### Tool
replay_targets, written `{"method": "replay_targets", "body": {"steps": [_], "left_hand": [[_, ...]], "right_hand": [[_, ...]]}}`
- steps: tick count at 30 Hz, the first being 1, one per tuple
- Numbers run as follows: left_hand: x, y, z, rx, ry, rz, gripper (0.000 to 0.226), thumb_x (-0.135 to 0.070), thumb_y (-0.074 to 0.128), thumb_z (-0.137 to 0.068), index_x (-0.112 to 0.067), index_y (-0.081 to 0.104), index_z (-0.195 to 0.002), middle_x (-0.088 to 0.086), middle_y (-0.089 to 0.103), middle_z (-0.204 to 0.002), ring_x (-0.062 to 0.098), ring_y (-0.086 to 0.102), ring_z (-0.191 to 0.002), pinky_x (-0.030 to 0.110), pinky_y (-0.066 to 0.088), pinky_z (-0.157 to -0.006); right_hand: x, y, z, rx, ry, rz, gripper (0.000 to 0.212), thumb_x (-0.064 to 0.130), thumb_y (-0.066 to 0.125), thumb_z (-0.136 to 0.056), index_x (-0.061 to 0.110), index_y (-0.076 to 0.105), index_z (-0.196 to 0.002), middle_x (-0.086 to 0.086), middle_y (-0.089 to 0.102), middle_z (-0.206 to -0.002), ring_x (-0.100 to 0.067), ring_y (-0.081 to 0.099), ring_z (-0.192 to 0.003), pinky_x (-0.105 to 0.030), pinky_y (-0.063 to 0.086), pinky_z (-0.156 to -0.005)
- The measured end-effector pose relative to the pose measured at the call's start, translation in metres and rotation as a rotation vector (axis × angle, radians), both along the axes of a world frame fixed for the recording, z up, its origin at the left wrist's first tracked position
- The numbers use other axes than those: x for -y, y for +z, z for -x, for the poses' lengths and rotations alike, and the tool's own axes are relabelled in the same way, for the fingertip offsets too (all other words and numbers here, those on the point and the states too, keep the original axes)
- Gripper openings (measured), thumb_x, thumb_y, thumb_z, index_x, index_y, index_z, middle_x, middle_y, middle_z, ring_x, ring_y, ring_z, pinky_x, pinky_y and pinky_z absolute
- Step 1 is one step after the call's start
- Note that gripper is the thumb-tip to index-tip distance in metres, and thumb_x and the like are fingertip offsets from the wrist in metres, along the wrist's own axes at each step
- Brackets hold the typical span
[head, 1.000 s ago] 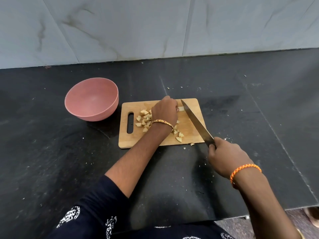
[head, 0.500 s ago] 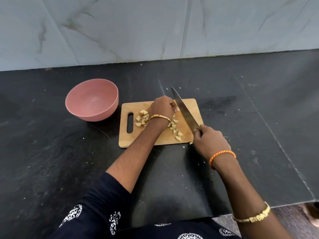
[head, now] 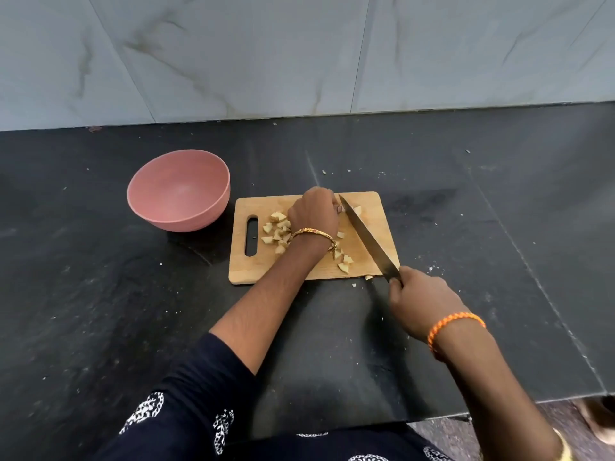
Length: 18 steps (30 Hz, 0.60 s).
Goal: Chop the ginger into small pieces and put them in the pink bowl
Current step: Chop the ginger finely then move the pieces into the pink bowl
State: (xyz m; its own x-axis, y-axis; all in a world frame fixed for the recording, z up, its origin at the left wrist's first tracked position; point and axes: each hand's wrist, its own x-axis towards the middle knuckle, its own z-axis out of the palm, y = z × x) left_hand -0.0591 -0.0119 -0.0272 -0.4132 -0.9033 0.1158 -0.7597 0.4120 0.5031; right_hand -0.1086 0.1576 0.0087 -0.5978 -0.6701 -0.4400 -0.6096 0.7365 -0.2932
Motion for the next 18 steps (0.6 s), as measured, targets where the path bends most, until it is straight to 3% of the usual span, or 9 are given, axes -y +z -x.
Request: {"method": "replay_targets", "body": {"steps": [4,10,14,16,18], "left_hand": [[0.006,0.005,-0.004,0.007,-0.028,-0.078,0.012,-0.023,0.063,-0.086,-0.02,0.073,-0.091,0.001,0.071,-0.098,0.024,0.063,-0.091,0.03,0.048,-0.069],[0.018,0.018,-0.027,-0.187,0.007,-0.22,0.013,-0.02,0.061,-0.085,-0.016,0.071,-0.092,0.004,0.069,-0.105,0.022,0.061,-0.099,0.027,0.045,-0.079],[0.029,0.024,-0.041,-0.276,0.067,-0.337,0.027,-0.022,0.062,-0.084,-0.009,0.065,-0.108,0.005,0.063,-0.116,0.02,0.056,-0.111,0.029,0.043,-0.093],[0.034,0.027,-0.046,-0.322,0.124,-0.39,0.029,-0.023,0.059,-0.084,-0.009,0.063,-0.109,0.004,0.063,-0.115,0.019,0.056,-0.108,0.03,0.043,-0.093],[0.036,0.03,-0.05,-0.372,0.147,-0.431,0.016,-0.021,0.056,-0.083,-0.01,0.062,-0.093,0.003,0.063,-0.098,0.019,0.058,-0.091,0.03,0.045,-0.085]], "right_hand": [[-0.023,0.01,0.003,0.003,-0.049,0.071,0.023,0.033,0.037,-0.097,0.022,0.052,-0.084,-0.003,0.057,-0.073,-0.023,0.058,-0.07,-0.031,0.047,-0.066],[-0.012,0.007,0.013,-0.035,-0.122,0.107,0.022,0.03,0.037,-0.096,0.019,0.056,-0.091,-0.008,0.058,-0.082,-0.028,0.056,-0.078,-0.032,0.046,-0.072],[0.0,0.004,0.004,-0.063,-0.042,0.062,0.024,0.029,0.035,-0.096,0.018,0.056,-0.096,-0.01,0.059,-0.093,-0.029,0.057,-0.083,-0.034,0.049,-0.079],[0.004,0.004,-0.005,-0.055,0.015,0.066,0.027,0.031,0.035,-0.096,0.018,0.057,-0.102,-0.011,0.061,-0.095,-0.03,0.06,-0.085,-0.035,0.051,-0.08],[0.007,0.005,-0.011,-0.044,0.066,0.082,0.024,0.032,0.035,-0.097,0.018,0.055,-0.096,-0.01,0.061,-0.091,-0.029,0.06,-0.083,-0.035,0.051,-0.077]]}}
